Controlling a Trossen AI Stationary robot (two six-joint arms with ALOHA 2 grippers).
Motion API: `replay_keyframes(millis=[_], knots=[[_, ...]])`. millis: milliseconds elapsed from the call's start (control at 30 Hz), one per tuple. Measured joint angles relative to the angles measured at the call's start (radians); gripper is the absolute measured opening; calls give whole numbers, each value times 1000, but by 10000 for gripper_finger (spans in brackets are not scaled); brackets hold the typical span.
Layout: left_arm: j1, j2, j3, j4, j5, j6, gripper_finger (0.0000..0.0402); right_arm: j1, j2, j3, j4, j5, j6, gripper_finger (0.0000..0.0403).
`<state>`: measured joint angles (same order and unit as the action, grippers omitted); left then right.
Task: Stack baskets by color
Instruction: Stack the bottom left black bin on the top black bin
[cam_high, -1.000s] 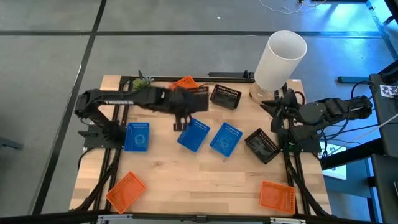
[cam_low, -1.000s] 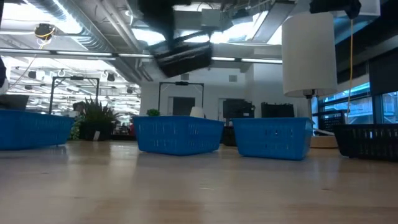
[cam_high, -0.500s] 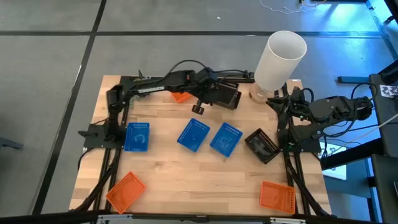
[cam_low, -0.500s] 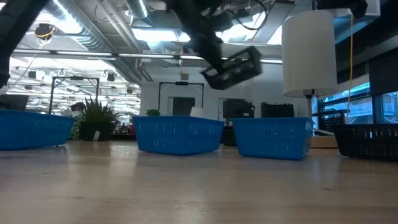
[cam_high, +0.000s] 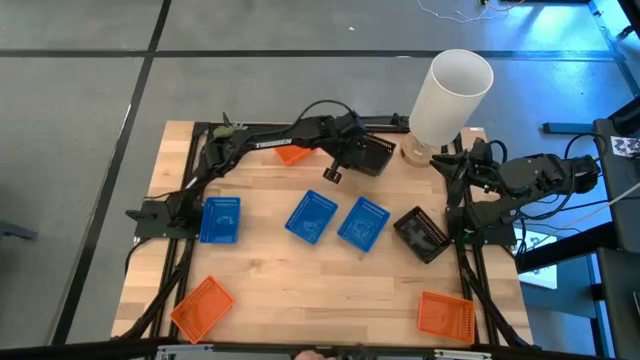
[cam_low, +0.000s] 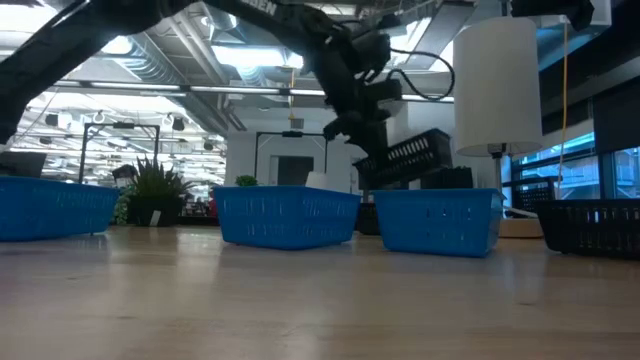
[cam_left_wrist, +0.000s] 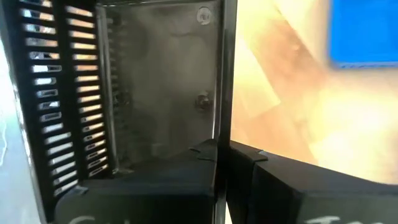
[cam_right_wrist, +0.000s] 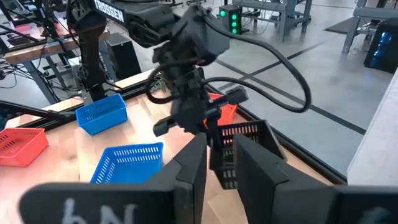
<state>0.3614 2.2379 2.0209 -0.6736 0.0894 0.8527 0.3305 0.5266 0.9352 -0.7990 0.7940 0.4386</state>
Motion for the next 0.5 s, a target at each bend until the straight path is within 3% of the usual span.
replay_keyframes(millis=[500], knots=[[34, 55, -1, -19, -57, -44, 0, 0, 0, 0, 0, 0, -2, 78]])
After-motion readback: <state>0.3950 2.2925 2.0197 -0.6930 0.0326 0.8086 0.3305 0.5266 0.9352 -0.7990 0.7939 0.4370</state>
